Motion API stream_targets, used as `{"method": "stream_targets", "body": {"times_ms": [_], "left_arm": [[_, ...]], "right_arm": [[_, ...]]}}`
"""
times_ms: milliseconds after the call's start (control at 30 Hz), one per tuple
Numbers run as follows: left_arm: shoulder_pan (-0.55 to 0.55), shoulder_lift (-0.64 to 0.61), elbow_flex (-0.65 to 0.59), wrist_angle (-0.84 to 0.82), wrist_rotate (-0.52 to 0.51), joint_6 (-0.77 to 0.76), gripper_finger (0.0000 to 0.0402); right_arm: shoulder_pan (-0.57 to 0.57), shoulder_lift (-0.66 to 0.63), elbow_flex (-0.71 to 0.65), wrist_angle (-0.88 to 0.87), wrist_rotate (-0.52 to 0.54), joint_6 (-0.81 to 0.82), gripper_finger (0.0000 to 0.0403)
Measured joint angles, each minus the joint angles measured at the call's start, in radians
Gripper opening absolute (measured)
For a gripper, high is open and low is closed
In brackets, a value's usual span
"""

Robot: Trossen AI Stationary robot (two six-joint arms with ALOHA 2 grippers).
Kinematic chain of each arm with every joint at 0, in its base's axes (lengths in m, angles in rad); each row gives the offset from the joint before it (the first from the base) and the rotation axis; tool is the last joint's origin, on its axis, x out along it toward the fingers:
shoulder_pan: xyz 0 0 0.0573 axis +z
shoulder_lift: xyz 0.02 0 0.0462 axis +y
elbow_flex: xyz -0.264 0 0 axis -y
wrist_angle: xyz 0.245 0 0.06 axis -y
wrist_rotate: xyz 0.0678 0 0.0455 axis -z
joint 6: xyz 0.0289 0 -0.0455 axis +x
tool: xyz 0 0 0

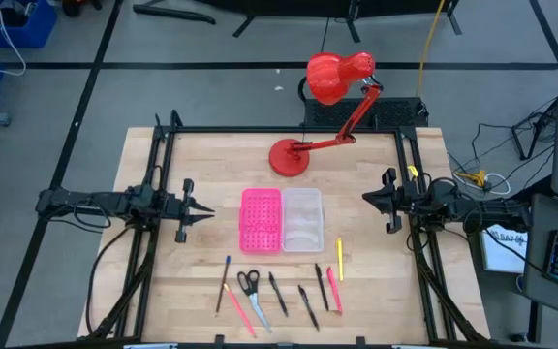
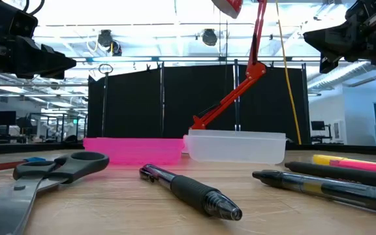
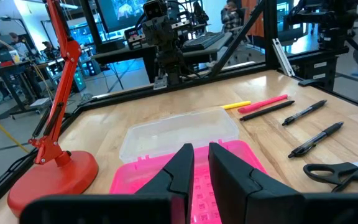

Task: Pick & place school supplies into a supply box

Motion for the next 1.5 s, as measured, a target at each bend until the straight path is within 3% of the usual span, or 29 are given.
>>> {"method": "stream_targets", "body": {"times_ms": [967, 1500], "left_arm": [[0.000, 0.000, 0.000, 0.000, 0.000, -0.003, 0.0058], [0.000, 0.000, 0.000, 0.001, 0.001, -0.226, 0.0058]], "right_arm": [[0.000, 0.000, 0.000, 0.000, 0.000, 0.000, 0.0000], [0.000, 0.000, 0.000, 0.003, 0.005, 0.000, 0.0000]]}}
